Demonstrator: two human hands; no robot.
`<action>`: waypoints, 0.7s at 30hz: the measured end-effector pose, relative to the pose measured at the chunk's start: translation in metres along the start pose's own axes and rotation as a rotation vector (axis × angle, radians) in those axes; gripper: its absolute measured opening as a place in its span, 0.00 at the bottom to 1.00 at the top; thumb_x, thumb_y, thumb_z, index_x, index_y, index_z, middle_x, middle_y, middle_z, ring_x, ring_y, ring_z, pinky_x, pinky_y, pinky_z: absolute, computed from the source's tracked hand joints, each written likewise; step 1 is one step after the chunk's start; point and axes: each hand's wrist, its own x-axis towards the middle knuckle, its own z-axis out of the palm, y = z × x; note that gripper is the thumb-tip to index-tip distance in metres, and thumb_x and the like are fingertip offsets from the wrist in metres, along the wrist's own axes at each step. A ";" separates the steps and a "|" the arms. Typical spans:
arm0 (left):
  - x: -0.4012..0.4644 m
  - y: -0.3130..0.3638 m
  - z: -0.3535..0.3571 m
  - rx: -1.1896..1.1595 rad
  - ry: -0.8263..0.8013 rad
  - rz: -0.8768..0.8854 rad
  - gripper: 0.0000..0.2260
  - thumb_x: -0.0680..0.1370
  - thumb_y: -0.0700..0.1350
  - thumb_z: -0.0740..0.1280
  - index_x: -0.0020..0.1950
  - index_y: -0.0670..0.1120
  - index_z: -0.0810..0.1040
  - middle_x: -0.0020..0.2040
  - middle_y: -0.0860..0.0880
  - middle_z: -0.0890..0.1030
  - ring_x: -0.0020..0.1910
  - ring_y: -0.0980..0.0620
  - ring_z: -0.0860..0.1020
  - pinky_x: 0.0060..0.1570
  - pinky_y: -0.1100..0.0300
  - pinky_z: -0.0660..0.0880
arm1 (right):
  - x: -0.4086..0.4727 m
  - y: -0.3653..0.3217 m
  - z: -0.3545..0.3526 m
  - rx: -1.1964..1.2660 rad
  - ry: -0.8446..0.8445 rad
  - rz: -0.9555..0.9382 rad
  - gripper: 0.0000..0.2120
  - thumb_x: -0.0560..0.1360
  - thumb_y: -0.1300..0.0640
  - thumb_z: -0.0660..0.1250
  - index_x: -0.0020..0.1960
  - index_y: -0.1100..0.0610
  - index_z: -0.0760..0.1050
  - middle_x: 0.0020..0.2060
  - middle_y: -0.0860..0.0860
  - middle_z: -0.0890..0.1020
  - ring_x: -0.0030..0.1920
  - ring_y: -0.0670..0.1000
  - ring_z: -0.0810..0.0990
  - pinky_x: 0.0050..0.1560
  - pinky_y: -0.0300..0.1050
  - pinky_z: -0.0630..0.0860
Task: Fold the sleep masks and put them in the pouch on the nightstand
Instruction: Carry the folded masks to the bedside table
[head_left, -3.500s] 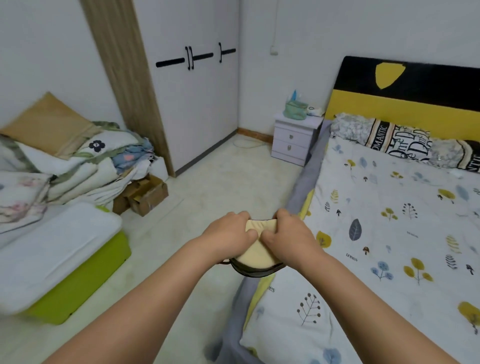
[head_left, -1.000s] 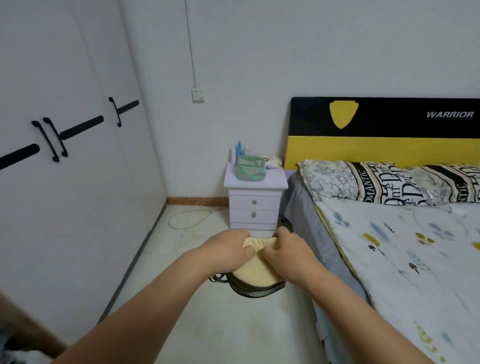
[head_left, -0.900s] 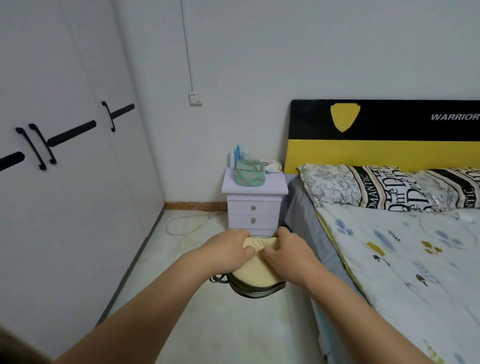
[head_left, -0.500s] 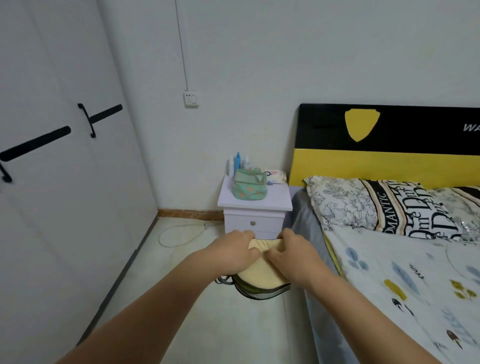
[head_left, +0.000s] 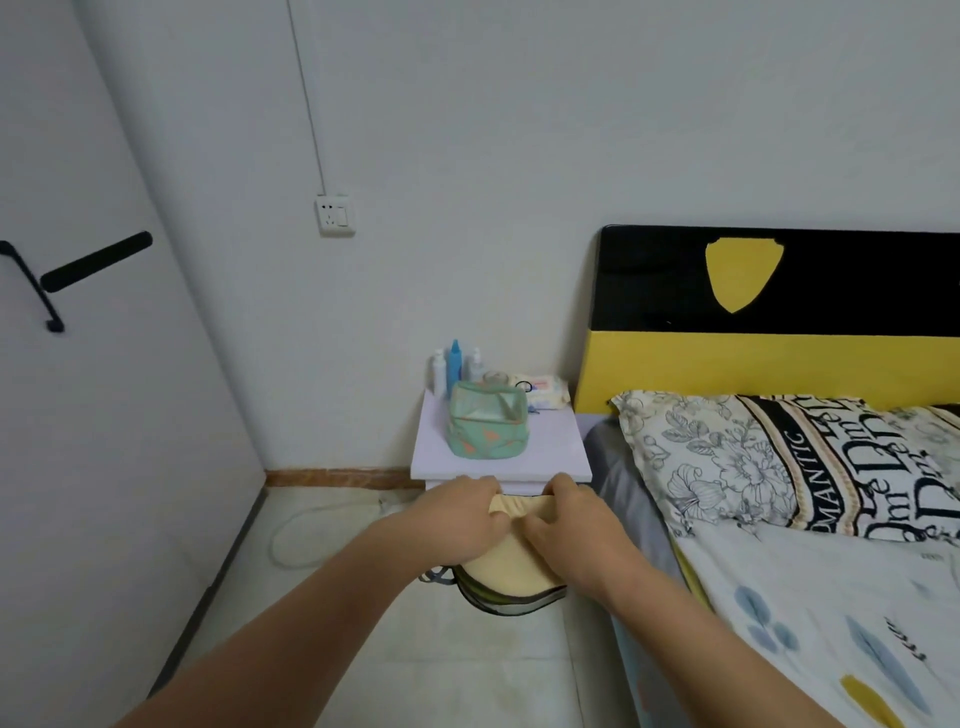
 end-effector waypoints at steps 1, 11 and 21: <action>0.013 -0.004 -0.004 0.011 -0.009 0.003 0.19 0.77 0.49 0.56 0.67 0.46 0.67 0.65 0.43 0.73 0.63 0.43 0.72 0.58 0.53 0.70 | 0.013 -0.002 0.000 0.002 -0.003 0.010 0.14 0.74 0.51 0.61 0.56 0.58 0.68 0.56 0.58 0.75 0.55 0.59 0.76 0.49 0.46 0.70; 0.136 -0.034 -0.033 0.043 -0.078 -0.014 0.19 0.77 0.49 0.55 0.66 0.44 0.67 0.63 0.41 0.73 0.61 0.43 0.72 0.54 0.56 0.68 | 0.145 -0.006 0.005 0.019 -0.056 0.058 0.16 0.75 0.51 0.61 0.59 0.59 0.68 0.57 0.57 0.74 0.57 0.58 0.74 0.50 0.44 0.68; 0.299 -0.039 -0.064 -0.021 -0.053 -0.070 0.14 0.77 0.48 0.55 0.59 0.41 0.70 0.59 0.40 0.76 0.56 0.42 0.75 0.50 0.56 0.69 | 0.317 0.016 -0.017 0.048 -0.093 0.026 0.16 0.75 0.50 0.61 0.59 0.57 0.69 0.56 0.57 0.74 0.55 0.57 0.75 0.46 0.42 0.67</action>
